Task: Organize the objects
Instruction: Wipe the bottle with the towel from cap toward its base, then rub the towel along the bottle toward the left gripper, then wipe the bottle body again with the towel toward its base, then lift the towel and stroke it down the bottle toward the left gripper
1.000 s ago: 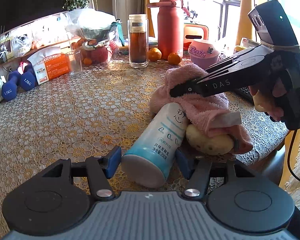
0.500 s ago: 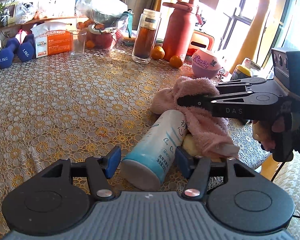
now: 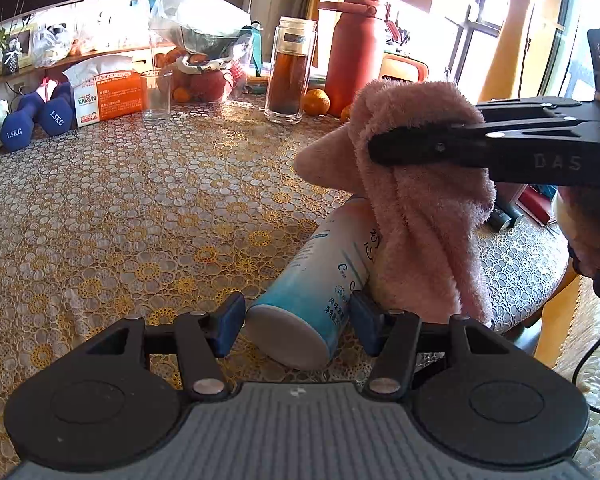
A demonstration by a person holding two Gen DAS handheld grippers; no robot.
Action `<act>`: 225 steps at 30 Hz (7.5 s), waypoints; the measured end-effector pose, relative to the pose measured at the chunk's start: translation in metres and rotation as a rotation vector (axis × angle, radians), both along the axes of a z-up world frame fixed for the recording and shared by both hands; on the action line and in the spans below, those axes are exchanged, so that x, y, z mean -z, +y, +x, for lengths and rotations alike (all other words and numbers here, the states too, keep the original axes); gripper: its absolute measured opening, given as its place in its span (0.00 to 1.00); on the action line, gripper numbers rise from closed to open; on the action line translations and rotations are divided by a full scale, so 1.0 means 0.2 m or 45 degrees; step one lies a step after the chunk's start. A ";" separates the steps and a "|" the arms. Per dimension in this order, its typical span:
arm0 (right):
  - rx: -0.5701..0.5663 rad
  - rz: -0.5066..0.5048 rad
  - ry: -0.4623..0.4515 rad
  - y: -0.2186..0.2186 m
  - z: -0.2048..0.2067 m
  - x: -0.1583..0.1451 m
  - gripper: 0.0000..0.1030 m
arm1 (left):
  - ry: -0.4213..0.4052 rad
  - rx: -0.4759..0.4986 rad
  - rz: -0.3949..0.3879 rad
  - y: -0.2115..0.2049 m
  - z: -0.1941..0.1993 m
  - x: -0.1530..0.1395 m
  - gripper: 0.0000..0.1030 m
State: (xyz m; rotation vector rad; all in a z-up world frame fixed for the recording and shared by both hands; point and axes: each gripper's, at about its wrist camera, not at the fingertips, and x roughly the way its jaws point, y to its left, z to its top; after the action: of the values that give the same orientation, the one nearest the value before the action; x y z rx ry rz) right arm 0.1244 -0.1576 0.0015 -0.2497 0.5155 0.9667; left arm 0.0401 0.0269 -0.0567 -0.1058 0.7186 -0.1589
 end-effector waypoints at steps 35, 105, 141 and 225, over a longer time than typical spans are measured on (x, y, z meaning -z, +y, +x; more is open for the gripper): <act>0.052 -0.099 0.048 0.05 0.10 0.20 0.19 | -0.088 0.057 0.213 -0.12 -0.08 0.02 0.55; 0.144 -0.127 0.172 -0.02 0.21 0.20 0.24 | -0.078 0.086 0.234 -0.13 -0.07 0.02 0.55; 0.391 -0.037 0.060 -0.37 0.06 0.18 0.21 | 0.011 0.119 0.131 -0.12 0.02 0.02 0.62; 0.142 -0.049 0.218 -0.30 0.09 0.07 0.20 | -0.006 0.099 0.155 -0.13 0.02 0.03 0.62</act>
State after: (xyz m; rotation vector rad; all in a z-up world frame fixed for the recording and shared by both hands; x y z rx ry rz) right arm 0.1430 -0.2182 -0.0128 -0.1714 0.6984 0.8746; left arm 0.0447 0.0004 -0.0621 0.0387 0.7262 -0.1894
